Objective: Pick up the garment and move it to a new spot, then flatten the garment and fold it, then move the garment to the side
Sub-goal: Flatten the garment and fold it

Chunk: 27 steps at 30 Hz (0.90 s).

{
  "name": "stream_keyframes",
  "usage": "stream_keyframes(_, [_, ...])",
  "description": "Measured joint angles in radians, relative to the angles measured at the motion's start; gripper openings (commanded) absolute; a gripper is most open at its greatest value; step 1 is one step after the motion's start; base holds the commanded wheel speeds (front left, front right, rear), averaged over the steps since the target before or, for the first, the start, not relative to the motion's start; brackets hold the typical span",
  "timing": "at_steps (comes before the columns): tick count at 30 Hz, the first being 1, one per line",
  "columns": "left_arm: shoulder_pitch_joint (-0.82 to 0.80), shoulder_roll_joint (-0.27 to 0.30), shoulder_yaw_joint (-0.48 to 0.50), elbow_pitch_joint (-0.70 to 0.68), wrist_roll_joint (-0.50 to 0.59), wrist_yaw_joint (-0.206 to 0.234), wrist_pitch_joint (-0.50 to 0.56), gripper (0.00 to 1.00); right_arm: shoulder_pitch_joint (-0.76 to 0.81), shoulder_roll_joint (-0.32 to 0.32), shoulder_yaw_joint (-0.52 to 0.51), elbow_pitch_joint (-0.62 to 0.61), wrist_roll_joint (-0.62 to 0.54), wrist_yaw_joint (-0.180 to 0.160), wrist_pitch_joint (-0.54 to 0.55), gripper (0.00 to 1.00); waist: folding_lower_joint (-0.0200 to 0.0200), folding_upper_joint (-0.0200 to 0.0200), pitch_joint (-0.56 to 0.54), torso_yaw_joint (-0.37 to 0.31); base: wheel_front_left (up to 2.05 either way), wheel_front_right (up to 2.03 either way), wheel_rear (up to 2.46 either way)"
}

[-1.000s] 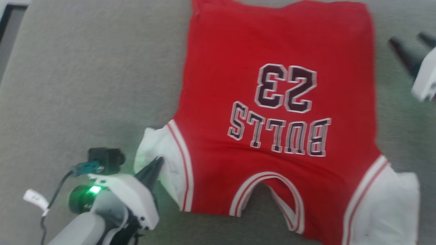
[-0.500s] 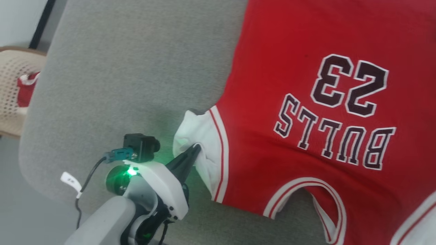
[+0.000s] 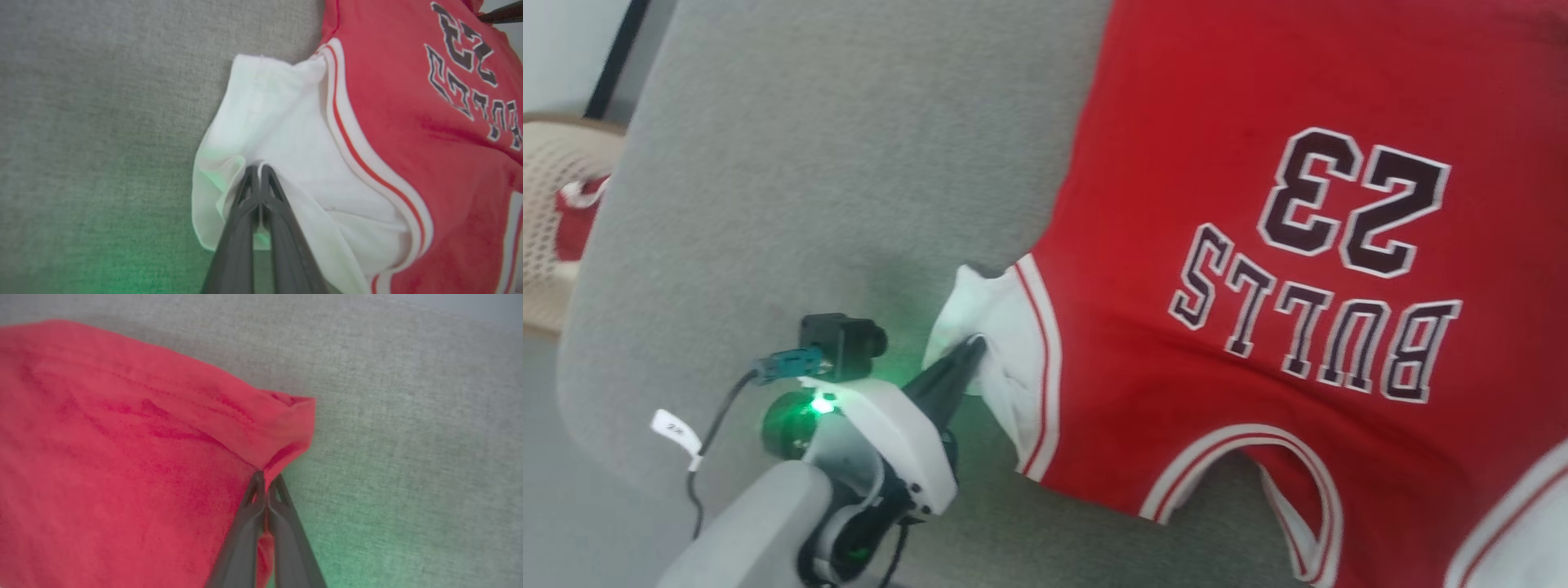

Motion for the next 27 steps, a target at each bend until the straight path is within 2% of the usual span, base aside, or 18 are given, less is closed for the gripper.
stream_keyframes(7, [0.022,0.066,0.042,-0.003,-0.003,0.033,-0.003,0.0,0.106,0.031,0.146,-0.157,0.108,0.0,0.011,0.0,0.0,0.0,-0.047,-0.089,0.0,0.0,0.0])
stream_keyframes(11, [0.05,0.109,0.063,-0.017,-0.004,0.057,-0.002,0.0,0.215,0.01,0.239,-0.3,0.2,0.0,0.025,0.0,0.0,0.0,-0.079,-0.15,0.0,0.0,0.0])
stream_keyframes(15, [0.077,0.146,0.081,-0.041,-0.007,0.082,0.004,0.0,0.348,-0.03,0.289,-0.451,0.291,0.0,0.03,0.0,0.0,0.0,-0.112,-0.211,0.0,0.0,0.0])
stream_keyframes(22, [0.114,0.194,0.103,-0.089,-0.012,0.126,0.023,0.0,0.617,-0.075,0.289,-0.718,0.42,0.0,0.076,0.0,0.0,0.0,-0.165,-0.307,0.0,0.0,0.0])
stream_keyframes(27, [0.121,0.211,0.106,-0.121,-0.012,0.143,0.034,0.0,0.836,-0.086,0.21,-0.881,0.435,0.0,0.093,0.0,0.0,0.0,-0.192,-0.355,0.0,0.0,0.0])
